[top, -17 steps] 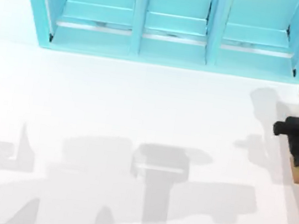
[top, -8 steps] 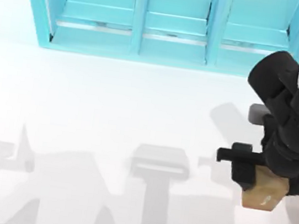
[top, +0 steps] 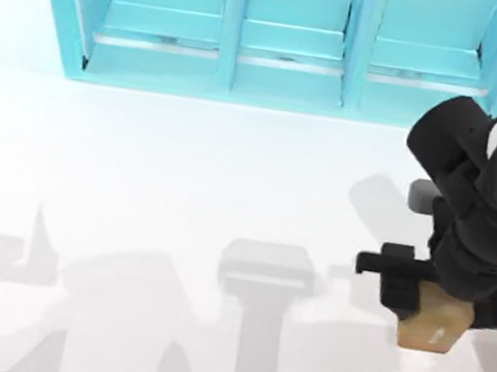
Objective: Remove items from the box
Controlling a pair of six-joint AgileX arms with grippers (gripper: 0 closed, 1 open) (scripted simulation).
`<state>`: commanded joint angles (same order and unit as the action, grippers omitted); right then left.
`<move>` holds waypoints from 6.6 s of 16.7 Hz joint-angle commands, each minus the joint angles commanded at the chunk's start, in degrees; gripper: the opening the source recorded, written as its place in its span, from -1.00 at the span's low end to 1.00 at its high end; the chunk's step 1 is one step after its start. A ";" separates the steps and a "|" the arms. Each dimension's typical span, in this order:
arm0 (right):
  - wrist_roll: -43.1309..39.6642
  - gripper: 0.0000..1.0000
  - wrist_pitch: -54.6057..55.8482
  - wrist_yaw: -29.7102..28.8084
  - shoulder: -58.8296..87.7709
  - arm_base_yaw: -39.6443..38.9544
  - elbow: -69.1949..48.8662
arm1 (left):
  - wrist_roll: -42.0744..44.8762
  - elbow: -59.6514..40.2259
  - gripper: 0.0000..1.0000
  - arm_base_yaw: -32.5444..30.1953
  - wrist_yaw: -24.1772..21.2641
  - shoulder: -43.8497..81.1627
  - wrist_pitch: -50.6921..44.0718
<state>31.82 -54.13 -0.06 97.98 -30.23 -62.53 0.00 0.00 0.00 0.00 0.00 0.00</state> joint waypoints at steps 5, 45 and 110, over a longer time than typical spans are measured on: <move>0.11 -1.00 6.78 0.01 2.80 -0.28 4.25 | 0.00 0.00 1.00 0.00 0.00 0.00 0.00; -0.13 1.00 -11.47 0.03 -3.14 -0.07 -8.08 | 0.00 0.00 1.00 0.00 0.00 0.00 0.00; -50.61 -1.00 -3.91 0.18 17.36 49.99 -20.88 | 0.00 0.00 1.00 0.00 0.00 0.00 0.00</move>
<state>-18.79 -58.04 0.12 115.34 19.76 -83.41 0.00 0.00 0.00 0.00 0.00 0.00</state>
